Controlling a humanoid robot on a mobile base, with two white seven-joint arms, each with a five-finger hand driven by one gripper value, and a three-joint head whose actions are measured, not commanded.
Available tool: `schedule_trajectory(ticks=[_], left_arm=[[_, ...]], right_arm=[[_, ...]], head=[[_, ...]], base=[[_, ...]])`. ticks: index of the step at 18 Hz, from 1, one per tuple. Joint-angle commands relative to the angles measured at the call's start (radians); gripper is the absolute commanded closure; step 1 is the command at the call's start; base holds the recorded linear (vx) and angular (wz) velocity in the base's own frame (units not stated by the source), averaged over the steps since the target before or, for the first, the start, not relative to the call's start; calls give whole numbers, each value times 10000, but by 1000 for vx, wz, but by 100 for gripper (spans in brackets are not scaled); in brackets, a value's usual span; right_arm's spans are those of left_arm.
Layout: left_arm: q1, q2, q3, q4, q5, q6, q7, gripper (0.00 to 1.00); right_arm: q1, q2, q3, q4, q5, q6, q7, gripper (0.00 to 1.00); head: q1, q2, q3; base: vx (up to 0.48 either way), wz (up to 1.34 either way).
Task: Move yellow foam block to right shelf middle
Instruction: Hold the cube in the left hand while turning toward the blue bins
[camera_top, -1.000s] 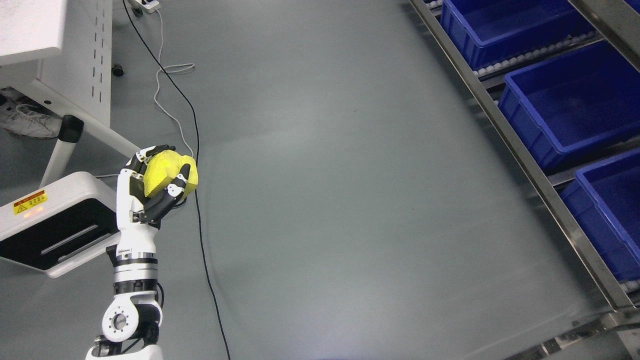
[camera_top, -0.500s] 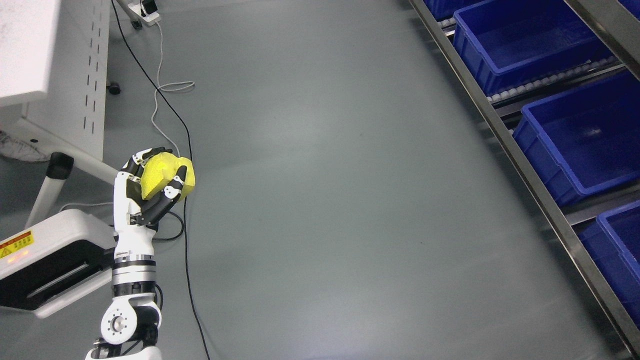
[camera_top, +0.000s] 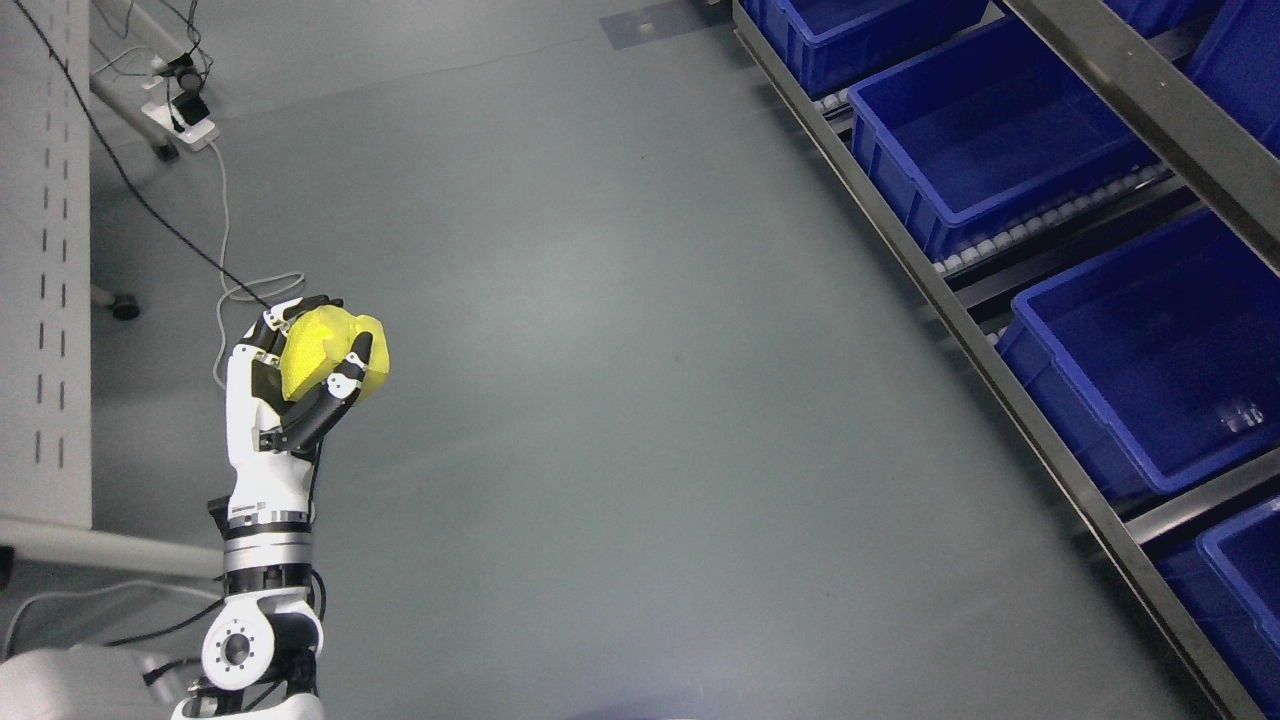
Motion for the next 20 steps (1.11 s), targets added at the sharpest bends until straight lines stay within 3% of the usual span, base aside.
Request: schedule_trajectory(ticks=[1, 20], left_arm=[[-8, 175, 4, 32, -3, 0, -20, 100], [-8, 175, 4, 32, -34, -15, -35, 100]], right_arm=[[14, -175, 0, -175, 31, 8, 5, 0], [14, -175, 0, -175, 31, 8, 5, 0]], head=[[0, 0, 0], [0, 0, 0]], base=[[591, -242], [562, -363]])
